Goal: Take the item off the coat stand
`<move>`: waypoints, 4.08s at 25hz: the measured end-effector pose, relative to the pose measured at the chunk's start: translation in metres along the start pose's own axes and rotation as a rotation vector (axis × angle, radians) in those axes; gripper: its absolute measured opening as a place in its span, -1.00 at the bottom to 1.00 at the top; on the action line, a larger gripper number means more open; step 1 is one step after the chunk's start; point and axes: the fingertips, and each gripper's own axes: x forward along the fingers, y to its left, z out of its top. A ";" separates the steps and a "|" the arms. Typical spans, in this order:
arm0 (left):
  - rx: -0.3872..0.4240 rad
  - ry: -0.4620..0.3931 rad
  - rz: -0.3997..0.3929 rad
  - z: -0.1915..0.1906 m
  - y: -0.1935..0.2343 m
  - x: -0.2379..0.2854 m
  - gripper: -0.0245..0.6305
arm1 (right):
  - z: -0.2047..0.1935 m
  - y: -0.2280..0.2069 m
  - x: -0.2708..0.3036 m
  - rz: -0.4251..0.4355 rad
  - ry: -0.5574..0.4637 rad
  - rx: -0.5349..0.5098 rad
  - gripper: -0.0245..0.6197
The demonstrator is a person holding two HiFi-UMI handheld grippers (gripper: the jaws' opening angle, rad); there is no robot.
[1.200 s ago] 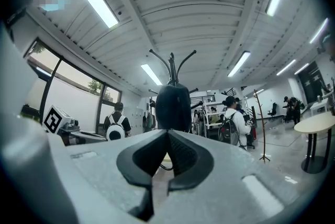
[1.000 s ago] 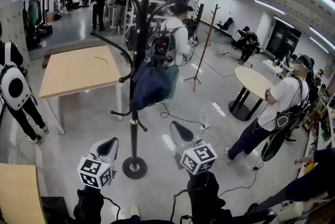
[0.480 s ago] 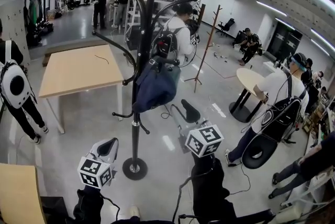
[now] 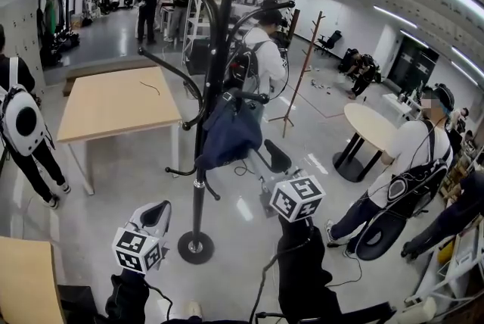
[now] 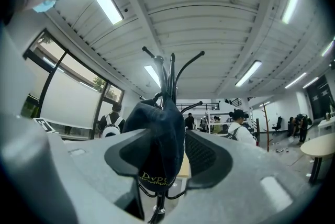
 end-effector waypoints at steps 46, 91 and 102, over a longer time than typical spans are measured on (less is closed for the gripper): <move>-0.011 -0.011 0.019 0.000 0.028 -0.001 -0.92 | 0.006 0.002 0.024 -0.044 0.014 -0.063 -0.80; -0.021 -0.042 0.016 0.005 0.023 -0.013 -0.92 | 0.105 0.006 -0.014 -0.086 -0.156 -0.130 -0.80; -0.020 -0.043 0.000 0.006 0.010 -0.012 -0.92 | 0.114 -0.001 -0.033 -0.107 -0.168 -0.134 -0.80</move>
